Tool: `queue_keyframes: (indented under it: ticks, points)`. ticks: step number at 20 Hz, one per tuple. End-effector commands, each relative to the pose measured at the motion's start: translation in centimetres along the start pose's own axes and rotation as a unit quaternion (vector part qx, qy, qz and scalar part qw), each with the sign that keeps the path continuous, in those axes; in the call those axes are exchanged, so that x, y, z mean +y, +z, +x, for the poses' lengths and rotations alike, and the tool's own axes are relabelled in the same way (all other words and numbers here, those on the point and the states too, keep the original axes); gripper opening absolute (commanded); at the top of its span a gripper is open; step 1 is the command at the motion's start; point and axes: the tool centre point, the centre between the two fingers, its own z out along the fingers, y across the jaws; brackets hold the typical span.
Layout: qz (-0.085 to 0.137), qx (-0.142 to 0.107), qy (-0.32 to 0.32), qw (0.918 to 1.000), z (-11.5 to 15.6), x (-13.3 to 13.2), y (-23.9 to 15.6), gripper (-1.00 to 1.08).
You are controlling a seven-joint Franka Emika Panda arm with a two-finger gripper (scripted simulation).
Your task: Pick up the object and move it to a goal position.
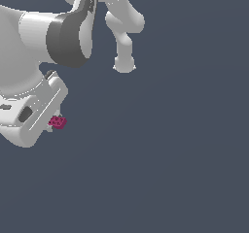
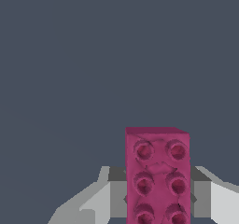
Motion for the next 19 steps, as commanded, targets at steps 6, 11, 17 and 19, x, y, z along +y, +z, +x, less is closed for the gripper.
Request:
queue_keyframes:
  ticks: [6, 11, 17, 19]
  points:
    - [0.0, 0.0, 0.0, 1.0, -1.8, 1.2, -2.4, -1.0]
    - [0.0, 0.0, 0.0, 1.0, -2.3, 1.6, -3.1, -1.0]
    - [0.0, -0.001, 0.0, 1.0, -2.6, 1.9, -3.5, -1.0]
    - [0.0, -0.001, 0.0, 1.0, -2.6, 1.9, -3.5, -1.0]
